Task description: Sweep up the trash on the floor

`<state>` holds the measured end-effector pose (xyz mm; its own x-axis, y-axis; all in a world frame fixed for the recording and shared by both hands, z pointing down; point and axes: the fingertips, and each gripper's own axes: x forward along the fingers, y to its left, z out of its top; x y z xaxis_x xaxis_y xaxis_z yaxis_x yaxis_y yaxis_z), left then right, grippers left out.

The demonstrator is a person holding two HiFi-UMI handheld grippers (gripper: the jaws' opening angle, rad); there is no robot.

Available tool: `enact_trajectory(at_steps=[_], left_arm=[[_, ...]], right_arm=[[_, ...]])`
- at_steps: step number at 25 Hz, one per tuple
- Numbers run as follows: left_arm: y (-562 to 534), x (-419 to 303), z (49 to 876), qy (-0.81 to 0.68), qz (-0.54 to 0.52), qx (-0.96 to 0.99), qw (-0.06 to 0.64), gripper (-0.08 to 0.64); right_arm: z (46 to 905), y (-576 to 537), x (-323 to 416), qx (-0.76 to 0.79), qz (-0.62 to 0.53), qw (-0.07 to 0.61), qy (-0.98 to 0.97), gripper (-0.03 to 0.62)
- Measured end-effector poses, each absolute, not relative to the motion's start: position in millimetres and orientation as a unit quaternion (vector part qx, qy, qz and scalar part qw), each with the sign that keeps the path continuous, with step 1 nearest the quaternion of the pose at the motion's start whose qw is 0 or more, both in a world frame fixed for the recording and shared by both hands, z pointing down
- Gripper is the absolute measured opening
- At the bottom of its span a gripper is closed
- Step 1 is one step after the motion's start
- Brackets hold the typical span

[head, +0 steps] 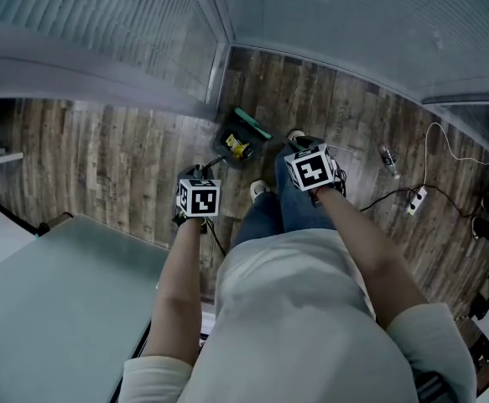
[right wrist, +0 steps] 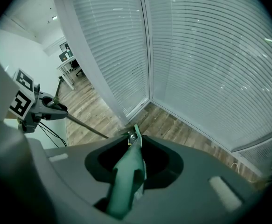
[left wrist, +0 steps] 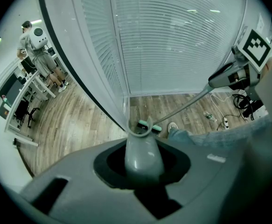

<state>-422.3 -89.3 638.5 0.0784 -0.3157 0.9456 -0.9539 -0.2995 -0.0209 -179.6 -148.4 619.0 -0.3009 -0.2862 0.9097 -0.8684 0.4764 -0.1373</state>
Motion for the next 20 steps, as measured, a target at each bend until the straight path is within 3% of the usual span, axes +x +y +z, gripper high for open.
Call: enact_trajectory(at_steps=[20], left_arm=[[-89, -422, 640, -0.485, 0.474, 0.655, 0.334, 0.092]], right_arm=[[612, -128, -183, 0.37, 0.336, 0.44, -0.746, 0.101]])
